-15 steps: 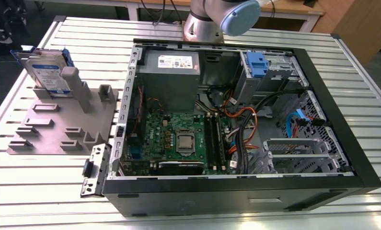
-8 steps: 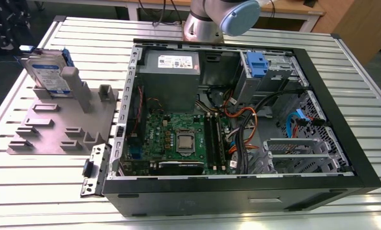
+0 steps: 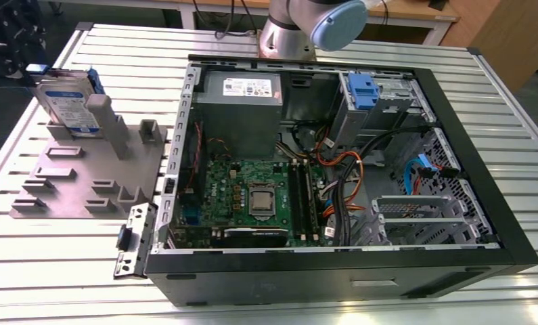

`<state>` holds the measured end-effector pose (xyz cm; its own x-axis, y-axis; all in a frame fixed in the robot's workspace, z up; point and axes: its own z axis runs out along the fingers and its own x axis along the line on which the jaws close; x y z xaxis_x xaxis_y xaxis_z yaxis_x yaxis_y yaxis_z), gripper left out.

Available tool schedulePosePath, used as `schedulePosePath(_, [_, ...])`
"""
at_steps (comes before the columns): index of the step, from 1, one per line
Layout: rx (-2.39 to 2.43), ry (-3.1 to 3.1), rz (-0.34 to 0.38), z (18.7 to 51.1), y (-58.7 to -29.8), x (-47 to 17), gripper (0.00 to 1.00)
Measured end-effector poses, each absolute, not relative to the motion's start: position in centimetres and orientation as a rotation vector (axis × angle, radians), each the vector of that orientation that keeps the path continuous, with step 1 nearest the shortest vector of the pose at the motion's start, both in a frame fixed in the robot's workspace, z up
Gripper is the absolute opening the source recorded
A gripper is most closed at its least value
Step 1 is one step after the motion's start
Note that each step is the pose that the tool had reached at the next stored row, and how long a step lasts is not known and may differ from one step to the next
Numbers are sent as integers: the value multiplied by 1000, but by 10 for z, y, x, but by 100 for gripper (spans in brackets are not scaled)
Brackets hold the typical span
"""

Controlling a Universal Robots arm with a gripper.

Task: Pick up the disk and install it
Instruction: 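Pick up the disk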

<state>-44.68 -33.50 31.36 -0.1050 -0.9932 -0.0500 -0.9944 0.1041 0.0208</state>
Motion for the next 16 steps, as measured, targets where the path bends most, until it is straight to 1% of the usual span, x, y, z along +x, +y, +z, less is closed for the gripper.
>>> schedulePosePath(1, [-2086,2317,76,312,-335,-447,57])
schedulePosePath(2, [-2085,2317,76,310,-335,-447,51])
schedulePosePath(4, [-2085,2317,76,306,-335,-447,51])
schedulePosePath(5, [-2085,2317,76,304,-335,-447,45])
schedulePosePath(16, [-2086,2318,76,299,-335,-447,45])
